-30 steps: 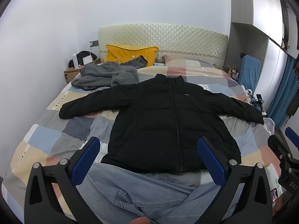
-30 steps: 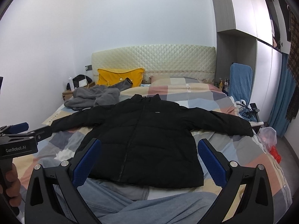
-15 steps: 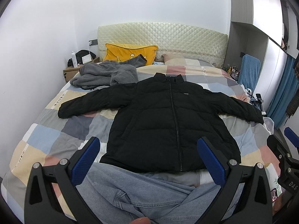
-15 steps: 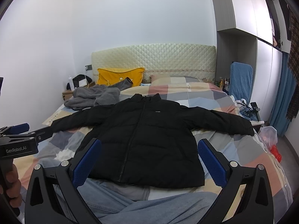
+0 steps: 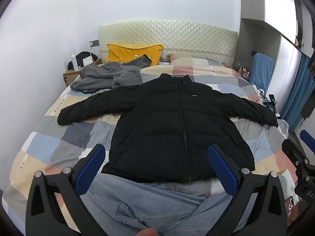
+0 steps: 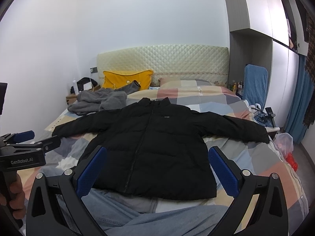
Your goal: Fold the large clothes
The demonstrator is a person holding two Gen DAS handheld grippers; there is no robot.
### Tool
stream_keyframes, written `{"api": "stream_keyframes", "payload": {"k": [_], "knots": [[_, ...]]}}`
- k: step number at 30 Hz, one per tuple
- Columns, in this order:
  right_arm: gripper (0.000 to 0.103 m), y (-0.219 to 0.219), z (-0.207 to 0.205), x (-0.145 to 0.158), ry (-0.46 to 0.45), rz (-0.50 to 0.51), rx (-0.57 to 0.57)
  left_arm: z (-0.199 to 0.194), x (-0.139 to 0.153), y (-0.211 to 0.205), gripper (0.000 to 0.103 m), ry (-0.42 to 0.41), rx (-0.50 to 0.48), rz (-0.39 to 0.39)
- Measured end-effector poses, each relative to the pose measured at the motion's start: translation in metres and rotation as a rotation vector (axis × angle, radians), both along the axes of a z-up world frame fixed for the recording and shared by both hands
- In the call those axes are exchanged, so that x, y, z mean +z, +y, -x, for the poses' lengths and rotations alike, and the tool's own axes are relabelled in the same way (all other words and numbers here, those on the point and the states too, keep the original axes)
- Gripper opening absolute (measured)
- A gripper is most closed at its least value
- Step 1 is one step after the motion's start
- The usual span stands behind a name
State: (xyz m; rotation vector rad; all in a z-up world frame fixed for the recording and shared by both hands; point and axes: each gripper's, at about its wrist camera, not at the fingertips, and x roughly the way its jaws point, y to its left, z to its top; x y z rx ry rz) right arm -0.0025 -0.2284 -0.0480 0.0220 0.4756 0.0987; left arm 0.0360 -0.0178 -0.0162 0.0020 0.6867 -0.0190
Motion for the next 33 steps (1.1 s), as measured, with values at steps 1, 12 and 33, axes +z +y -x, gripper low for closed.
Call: {"api": "stream_keyframes", "payload": {"k": [1,12,33], "knots": [[0.103,-0.001,-0.002,0.001,0.000,-0.004,-0.007,-0.003,0.002,-0.001,0.103,-0.008,-0.003,0.003],[0.103,-0.014,-0.026,0.013,-0.008,-0.004,-0.015,-0.040,0.009,-0.020,0.103,-0.019,-0.065,0.020],[0.103,-0.067,-0.094,0.046,-0.056,-0.049,-0.074,-0.127,0.052,-0.091,0.103,-0.143,-0.289,0.064]]}}
